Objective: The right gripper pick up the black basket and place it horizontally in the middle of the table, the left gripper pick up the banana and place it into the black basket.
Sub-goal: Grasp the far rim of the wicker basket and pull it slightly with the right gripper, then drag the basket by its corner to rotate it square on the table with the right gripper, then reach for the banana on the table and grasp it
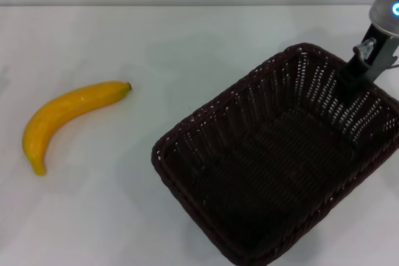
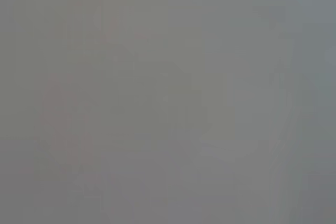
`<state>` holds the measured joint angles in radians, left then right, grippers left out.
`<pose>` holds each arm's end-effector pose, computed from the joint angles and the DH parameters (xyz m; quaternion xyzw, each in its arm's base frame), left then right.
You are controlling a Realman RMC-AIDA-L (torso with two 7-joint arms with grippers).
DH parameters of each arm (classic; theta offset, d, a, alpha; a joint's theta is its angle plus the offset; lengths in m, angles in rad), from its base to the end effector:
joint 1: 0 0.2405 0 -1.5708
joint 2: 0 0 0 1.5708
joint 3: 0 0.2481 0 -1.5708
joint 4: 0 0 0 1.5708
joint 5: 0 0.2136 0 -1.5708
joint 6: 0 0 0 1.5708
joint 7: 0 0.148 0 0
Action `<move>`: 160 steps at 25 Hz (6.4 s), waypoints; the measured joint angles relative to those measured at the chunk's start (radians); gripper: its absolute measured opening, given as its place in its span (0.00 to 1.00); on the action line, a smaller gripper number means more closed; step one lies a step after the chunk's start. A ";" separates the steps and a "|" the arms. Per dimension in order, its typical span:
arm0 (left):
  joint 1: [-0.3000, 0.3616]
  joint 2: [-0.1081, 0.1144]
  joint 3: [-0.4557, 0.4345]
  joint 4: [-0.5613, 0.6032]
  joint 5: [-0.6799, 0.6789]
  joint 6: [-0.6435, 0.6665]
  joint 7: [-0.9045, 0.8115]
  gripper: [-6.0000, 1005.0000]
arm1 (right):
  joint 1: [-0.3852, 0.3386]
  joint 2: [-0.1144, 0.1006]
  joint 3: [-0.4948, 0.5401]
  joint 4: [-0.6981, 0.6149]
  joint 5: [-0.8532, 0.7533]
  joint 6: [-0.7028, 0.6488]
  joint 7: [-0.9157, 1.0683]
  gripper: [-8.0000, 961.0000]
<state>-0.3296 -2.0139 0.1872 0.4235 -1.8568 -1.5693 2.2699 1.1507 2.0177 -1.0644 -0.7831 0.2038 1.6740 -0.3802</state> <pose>-0.3508 0.2922 0.1458 -0.6442 -0.1633 -0.4521 0.5949 0.1357 0.4201 0.0216 -0.8262 0.4432 -0.2908 0.1910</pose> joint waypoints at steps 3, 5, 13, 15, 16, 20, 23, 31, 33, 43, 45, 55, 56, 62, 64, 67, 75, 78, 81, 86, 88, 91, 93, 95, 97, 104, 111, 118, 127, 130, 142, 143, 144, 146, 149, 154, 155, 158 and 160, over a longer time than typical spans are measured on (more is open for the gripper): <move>0.003 0.000 0.000 0.015 0.000 0.000 0.004 0.86 | -0.024 0.001 -0.010 -0.060 -0.001 0.019 0.029 0.20; 0.009 -0.002 0.000 0.028 -0.001 -0.001 0.013 0.86 | -0.043 0.000 -0.023 -0.106 -0.007 0.029 0.069 0.18; 0.018 -0.026 -0.009 0.033 -0.050 -0.015 0.169 0.86 | -0.100 0.005 0.073 -0.251 0.013 0.094 0.247 0.16; 0.009 -0.023 -0.009 0.034 -0.056 0.000 0.170 0.86 | -0.138 0.006 0.082 -0.286 0.062 0.108 0.306 0.16; 0.004 -0.019 -0.009 0.034 -0.059 0.011 0.162 0.86 | -0.163 0.006 0.080 -0.309 0.095 0.114 0.341 0.16; -0.007 -0.010 -0.010 0.032 -0.083 0.044 0.148 0.86 | -0.269 0.006 0.054 -0.428 0.246 0.114 0.480 0.15; -0.009 -0.009 -0.010 0.032 -0.097 0.050 0.165 0.86 | -0.336 0.001 -0.015 -0.507 0.303 0.108 0.577 0.15; -0.023 0.002 -0.004 0.029 -0.097 0.080 0.194 0.86 | -0.395 0.001 -0.166 -0.545 0.371 0.062 0.672 0.16; -0.023 0.005 -0.004 0.029 -0.098 0.086 0.194 0.86 | -0.390 0.001 -0.195 -0.539 0.375 0.057 0.670 0.16; -0.016 0.010 -0.004 0.028 -0.098 0.092 0.194 0.86 | -0.367 -0.001 -0.224 -0.499 0.405 0.016 0.626 0.17; -0.015 0.009 -0.004 0.027 -0.098 0.096 0.194 0.86 | -0.365 -0.002 -0.232 -0.498 0.403 0.020 0.622 0.17; -0.012 -0.003 -0.009 0.027 -0.097 0.103 0.190 0.86 | -0.341 0.002 -0.394 -0.535 0.253 0.061 0.675 0.20; -0.011 -0.005 -0.009 0.027 -0.097 0.103 0.188 0.86 | -0.342 0.002 -0.418 -0.552 0.240 0.056 0.691 0.20; -0.008 -0.015 -0.009 0.027 -0.097 0.101 0.188 0.86 | -0.338 0.004 -0.527 -0.651 0.190 0.071 0.758 0.20; -0.007 -0.019 -0.009 0.027 -0.097 0.096 0.188 0.86 | -0.338 0.004 -0.532 -0.671 0.189 0.080 0.763 0.20; -0.005 -0.021 -0.009 0.028 -0.097 0.092 0.188 0.86 | -0.359 0.000 -0.532 -0.715 0.179 0.078 0.753 0.20; 0.000 -0.025 -0.009 0.035 -0.098 0.090 0.186 0.86 | -0.408 -0.002 -0.494 -0.729 0.175 0.092 0.658 0.18; 0.000 -0.025 -0.009 0.035 -0.107 0.089 0.186 0.86 | -0.416 0.002 -0.461 -0.725 0.200 0.091 0.655 0.18; 0.000 -0.025 -0.009 0.036 -0.109 0.088 0.186 0.86 | -0.418 0.000 -0.389 -0.729 0.285 0.096 0.670 0.20; 0.000 -0.024 -0.009 0.037 -0.109 0.088 0.186 0.86 | -0.399 -0.003 -0.356 -0.729 0.334 0.125 0.704 0.27; 0.000 -0.024 -0.009 0.037 -0.110 0.089 0.186 0.86 | -0.390 -0.002 -0.358 -0.728 0.336 0.148 0.713 0.30; 0.000 -0.023 -0.009 0.037 -0.111 0.095 0.186 0.86 | -0.386 -0.003 -0.359 -0.737 0.328 0.169 0.721 0.34; 0.000 -0.023 -0.009 0.037 -0.111 0.097 0.186 0.86 | -0.388 -0.006 -0.357 -0.739 0.318 0.179 0.723 0.55; 0.000 -0.023 -0.009 0.037 -0.111 0.097 0.186 0.86 | -0.390 -0.010 -0.355 -0.741 0.306 0.185 0.724 0.62; 0.001 -0.023 -0.009 0.037 -0.111 0.098 0.186 0.86 | -0.390 -0.013 -0.348 -0.761 0.265 0.202 0.722 0.69; 0.014 -0.013 0.002 0.041 -0.078 0.129 0.132 0.86 | -0.450 -0.021 -0.335 -0.969 0.121 0.207 0.682 0.76; 0.010 0.060 0.005 0.189 0.251 0.157 -0.283 0.86 | -0.713 -0.006 -0.370 -1.155 0.033 -0.202 0.501 0.76; 0.012 0.108 0.135 0.448 0.511 0.133 -0.763 0.86 | -0.995 -0.013 -0.510 -1.095 0.037 -0.907 0.319 0.75; -0.099 0.178 0.284 0.631 0.872 0.050 -1.103 0.86 | -1.091 -0.013 -0.652 -0.761 0.032 -1.635 0.259 0.75; -0.167 0.195 0.289 0.607 0.971 0.037 -1.117 0.86 | -1.088 -0.013 -0.660 -0.687 0.031 -1.721 0.258 0.75; -0.273 0.131 0.440 0.411 1.072 0.059 -0.999 0.86 | -1.093 -0.013 -0.654 -0.530 0.033 -1.888 0.260 0.75; -0.273 0.127 0.440 0.401 1.082 0.058 -1.000 0.86 | -1.093 -0.013 -0.653 -0.527 0.033 -1.893 0.261 0.75; -0.273 0.125 0.440 0.394 1.091 0.056 -1.005 0.86 | -1.094 -0.013 -0.651 -0.523 0.034 -1.896 0.263 0.75; -0.264 0.123 0.439 0.390 1.105 0.052 -1.021 0.86 | -1.096 -0.013 -0.647 -0.523 0.035 -1.894 0.263 0.75; -0.243 0.121 0.441 0.390 1.115 0.044 -1.047 0.86 | -1.102 -0.013 -0.647 -0.532 0.035 -1.889 0.263 0.75; -0.217 0.118 0.442 0.395 1.138 0.035 -1.072 0.86 | -1.106 -0.013 -0.651 -0.540 0.036 -1.884 0.264 0.75; -0.214 0.118 0.442 0.395 1.139 0.034 -1.072 0.86 | -1.106 -0.013 -0.651 -0.542 0.036 -1.882 0.264 0.75; -0.214 0.118 0.443 0.392 1.150 0.035 -1.067 0.86 | -1.102 -0.013 -0.649 -0.544 0.036 -1.865 0.264 0.75; -0.220 0.115 0.447 0.391 1.169 0.037 -1.063 0.86 | -1.099 -0.013 -0.647 -0.548 0.036 -1.850 0.264 0.75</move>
<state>-0.5494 -1.8992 0.6341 0.8145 -0.6876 -1.5319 1.2070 0.0519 2.0049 -1.7118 -1.3311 0.2394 -0.1756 -0.1165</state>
